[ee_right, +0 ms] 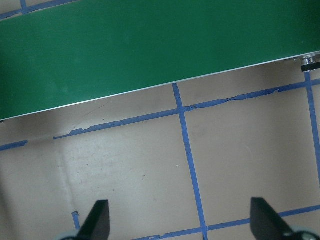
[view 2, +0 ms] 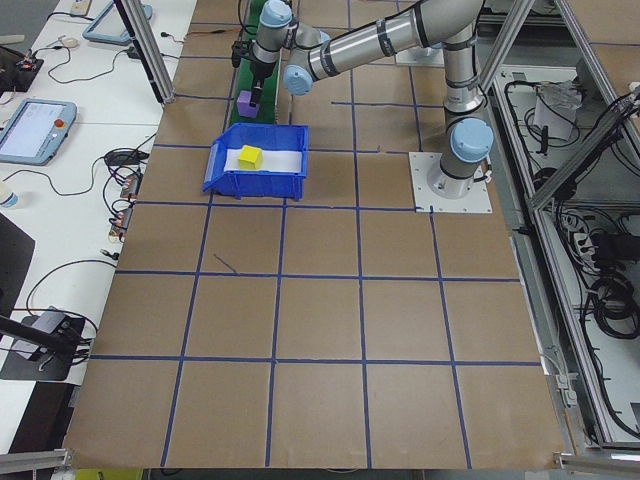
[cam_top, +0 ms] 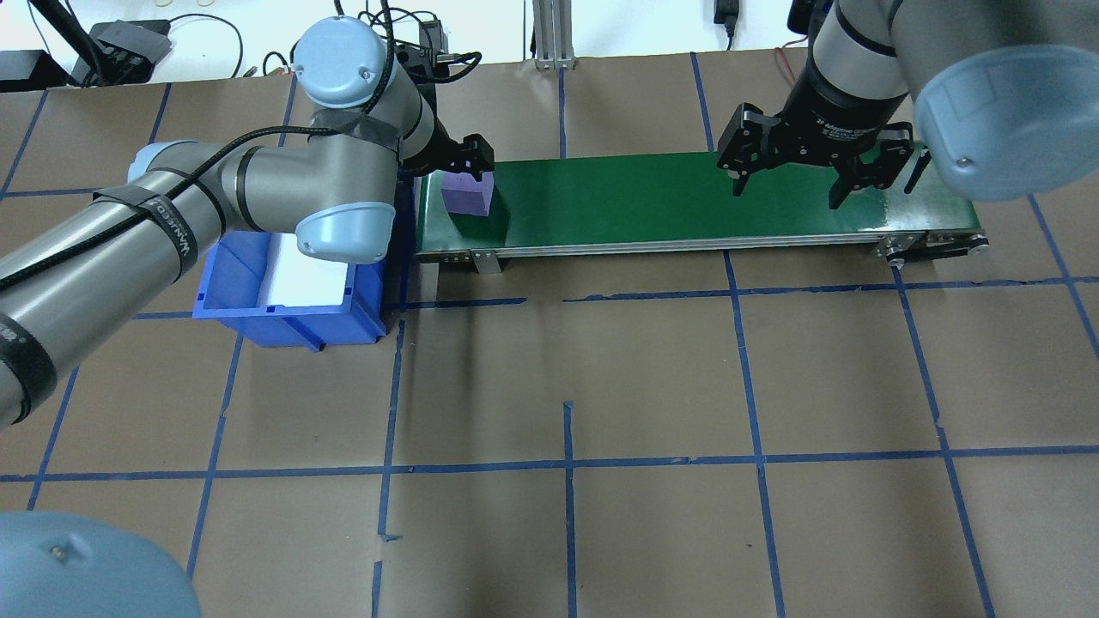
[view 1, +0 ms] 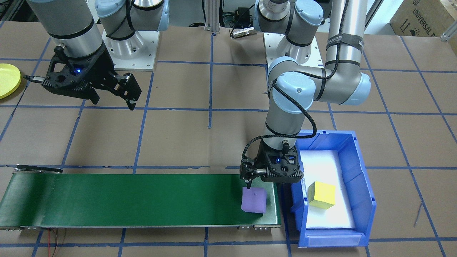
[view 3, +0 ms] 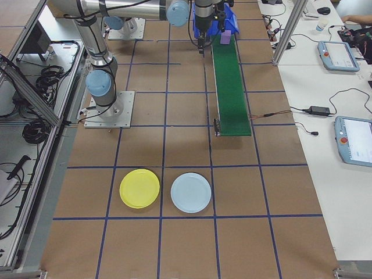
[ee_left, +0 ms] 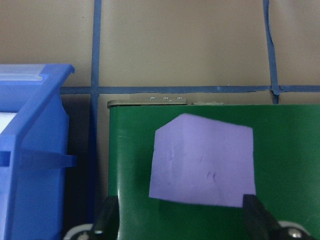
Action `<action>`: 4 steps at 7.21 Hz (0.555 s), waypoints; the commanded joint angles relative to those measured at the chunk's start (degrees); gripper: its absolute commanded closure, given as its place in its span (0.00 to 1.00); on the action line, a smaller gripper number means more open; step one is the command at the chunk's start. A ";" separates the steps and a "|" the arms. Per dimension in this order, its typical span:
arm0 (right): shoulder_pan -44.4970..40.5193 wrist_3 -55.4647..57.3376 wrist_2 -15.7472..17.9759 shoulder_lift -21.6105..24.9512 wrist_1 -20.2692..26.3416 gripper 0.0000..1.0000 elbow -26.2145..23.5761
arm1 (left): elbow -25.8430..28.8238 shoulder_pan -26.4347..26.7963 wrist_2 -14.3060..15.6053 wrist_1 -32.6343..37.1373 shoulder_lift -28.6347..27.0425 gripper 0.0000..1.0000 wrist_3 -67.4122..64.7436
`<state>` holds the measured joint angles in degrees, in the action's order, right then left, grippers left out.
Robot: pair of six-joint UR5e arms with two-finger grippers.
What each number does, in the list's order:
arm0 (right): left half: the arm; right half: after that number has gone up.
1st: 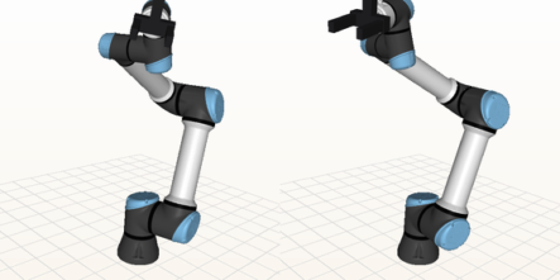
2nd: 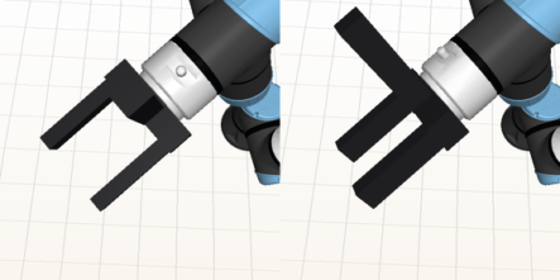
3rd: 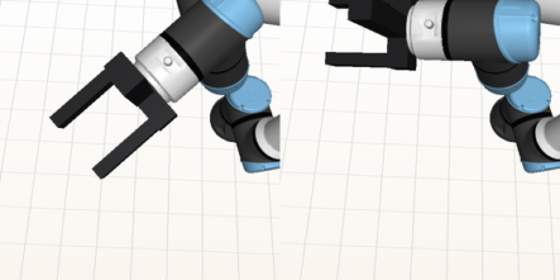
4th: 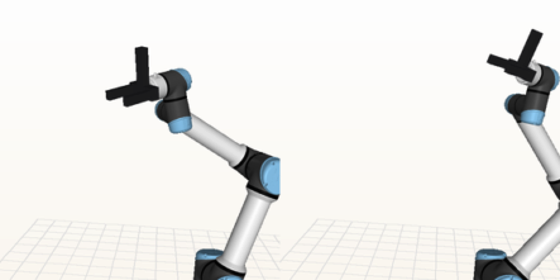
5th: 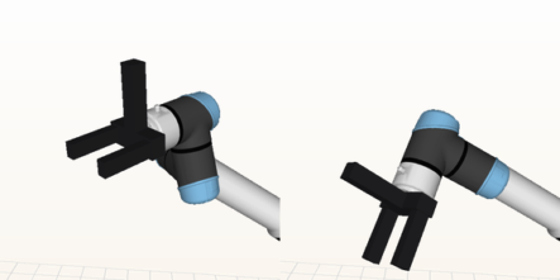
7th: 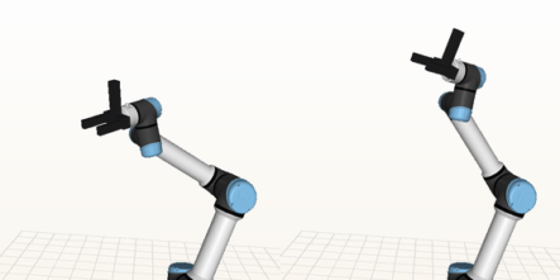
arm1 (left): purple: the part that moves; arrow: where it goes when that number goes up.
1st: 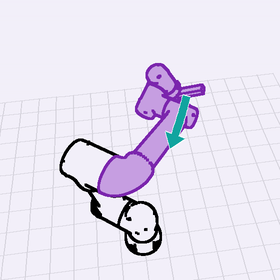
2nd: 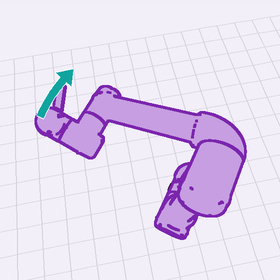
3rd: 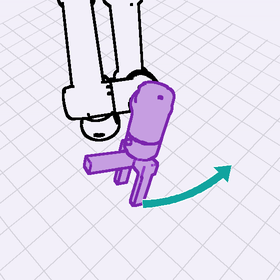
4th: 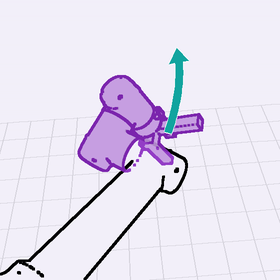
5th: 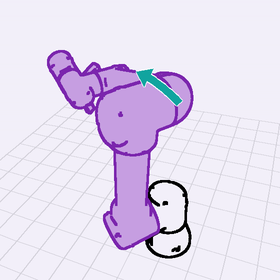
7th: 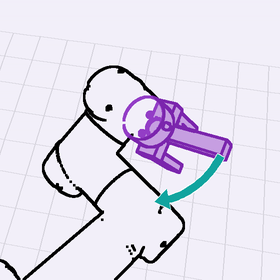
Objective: Move block left to right into plate
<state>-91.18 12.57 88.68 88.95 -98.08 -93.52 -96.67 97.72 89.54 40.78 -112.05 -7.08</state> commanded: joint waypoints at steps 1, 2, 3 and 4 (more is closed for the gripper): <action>0.13 0.00 0.00 0.00 -0.01 0.00 0.00 | 0.26 -0.33 4.20 2.44 4.62 0.00 7.56; 0.30 0.00 0.09 0.00 0.08 0.00 0.00 | 0.52 -1.21 5.54 8.12 8.04 0.00 10.66; 0.22 0.00 0.09 0.00 0.00 0.00 0.00 | 0.52 -4.26 5.38 12.61 10.34 0.00 13.47; 0.31 0.00 0.09 0.00 -0.01 0.00 0.00 | 0.26 -8.55 4.86 14.40 10.63 0.00 19.16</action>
<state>-90.95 12.57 88.76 88.95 -98.07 -93.51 -96.27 93.54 94.52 51.55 -102.96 6.26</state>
